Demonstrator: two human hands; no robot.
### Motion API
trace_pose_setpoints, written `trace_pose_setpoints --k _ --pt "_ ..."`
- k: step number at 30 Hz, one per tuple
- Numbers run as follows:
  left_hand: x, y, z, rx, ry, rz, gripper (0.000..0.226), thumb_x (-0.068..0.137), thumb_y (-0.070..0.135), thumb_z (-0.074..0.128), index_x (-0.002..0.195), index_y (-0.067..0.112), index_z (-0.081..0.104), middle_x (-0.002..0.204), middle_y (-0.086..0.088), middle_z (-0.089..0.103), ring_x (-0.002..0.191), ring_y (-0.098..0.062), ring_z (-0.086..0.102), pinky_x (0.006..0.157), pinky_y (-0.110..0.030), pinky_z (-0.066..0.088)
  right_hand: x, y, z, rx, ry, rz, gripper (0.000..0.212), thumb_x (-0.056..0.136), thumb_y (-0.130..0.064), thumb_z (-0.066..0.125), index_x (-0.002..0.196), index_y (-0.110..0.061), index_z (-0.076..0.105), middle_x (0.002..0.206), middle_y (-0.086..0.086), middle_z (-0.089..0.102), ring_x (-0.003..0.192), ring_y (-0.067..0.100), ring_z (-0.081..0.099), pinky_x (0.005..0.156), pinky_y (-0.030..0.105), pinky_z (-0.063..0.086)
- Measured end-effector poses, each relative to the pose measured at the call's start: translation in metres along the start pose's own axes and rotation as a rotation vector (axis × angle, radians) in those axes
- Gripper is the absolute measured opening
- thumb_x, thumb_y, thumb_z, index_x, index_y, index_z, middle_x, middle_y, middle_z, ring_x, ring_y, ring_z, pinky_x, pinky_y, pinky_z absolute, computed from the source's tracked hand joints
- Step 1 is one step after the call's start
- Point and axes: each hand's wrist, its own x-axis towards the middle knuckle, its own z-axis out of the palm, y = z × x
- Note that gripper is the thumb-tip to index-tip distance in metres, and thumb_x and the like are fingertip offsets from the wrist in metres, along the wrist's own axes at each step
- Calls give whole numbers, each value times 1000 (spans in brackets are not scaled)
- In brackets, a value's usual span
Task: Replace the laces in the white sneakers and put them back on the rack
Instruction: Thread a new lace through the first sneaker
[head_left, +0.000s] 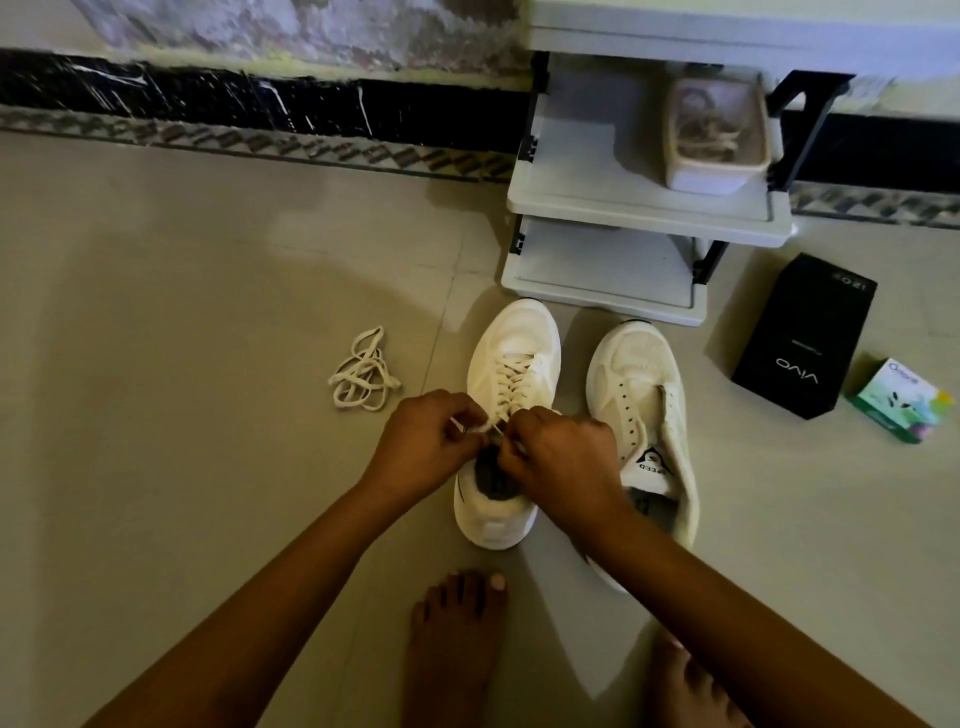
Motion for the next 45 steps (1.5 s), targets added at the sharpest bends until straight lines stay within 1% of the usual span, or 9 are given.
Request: trace_pose_setpoints --k 5,7,14,21,26,31,35,39,45 --pt "5 -4 5 -137 -1 -101 14 81 12 68 90 20 75 88 1 73 81 -14 66 81 -35 54 3 -6 3 -116 91 -1 36 46 -29 90 49 -16 57 42 -3 51 27 15 40 56 10 -2" --pt "6 -4 4 -243 -15 -161 16 81 7 67 86 21 74 85 -2 72 83 -17 67 84 -39 54 4 -8 3 -138 106 -4 38 43 -30 90 47 -16 56 41 -3 50 27 15 39 60 12 -5" --pt "5 -4 2 -421 -36 -265 18 83 3 65 82 19 72 89 -13 71 87 -26 66 83 -40 55 11 -13 21 -149 69 -13 42 35 -39 92 46 -16 59 39 -3 50 25 13 42 35 14 32" --pt "3 -7 4 -379 -22 -202 15 82 5 67 88 17 73 87 -6 72 86 -17 66 82 -34 53 8 -9 26 -176 181 -15 37 43 -34 89 50 -15 58 43 -2 52 27 13 42 45 13 17" --pt "2 -3 2 -257 -26 -66 19 82 4 66 92 20 72 82 4 70 74 7 62 71 -6 46 6 -6 30 -197 247 -7 32 53 -24 87 55 -13 57 46 1 53 29 15 43 46 14 16" --pt "4 -7 4 -318 -15 -125 17 81 6 68 88 22 72 84 0 72 83 -12 67 84 -34 55 6 -8 29 -190 288 -6 18 63 -26 65 54 -14 57 46 0 52 28 14 41 45 15 13" --pt "4 -10 7 -336 2 -158 17 80 7 69 82 24 72 85 -3 73 87 -19 68 87 -45 54 8 -9 30 -169 229 -12 33 51 -24 87 54 -11 57 45 2 52 26 14 40 48 10 -1" --pt "5 -11 7 -347 -6 -167 13 81 7 69 86 18 73 87 -4 73 88 -20 68 87 -46 53 10 -13 31 -175 202 28 41 37 -31 92 53 -12 59 43 1 52 26 14 42 44 11 13" --pt "2 -12 6 -308 -24 -117 15 86 11 65 97 14 73 94 -3 73 91 -15 67 89 -40 53 6 -7 33 -194 266 19 35 49 -25 90 55 -12 57 46 1 52 29 14 42 44 14 16"
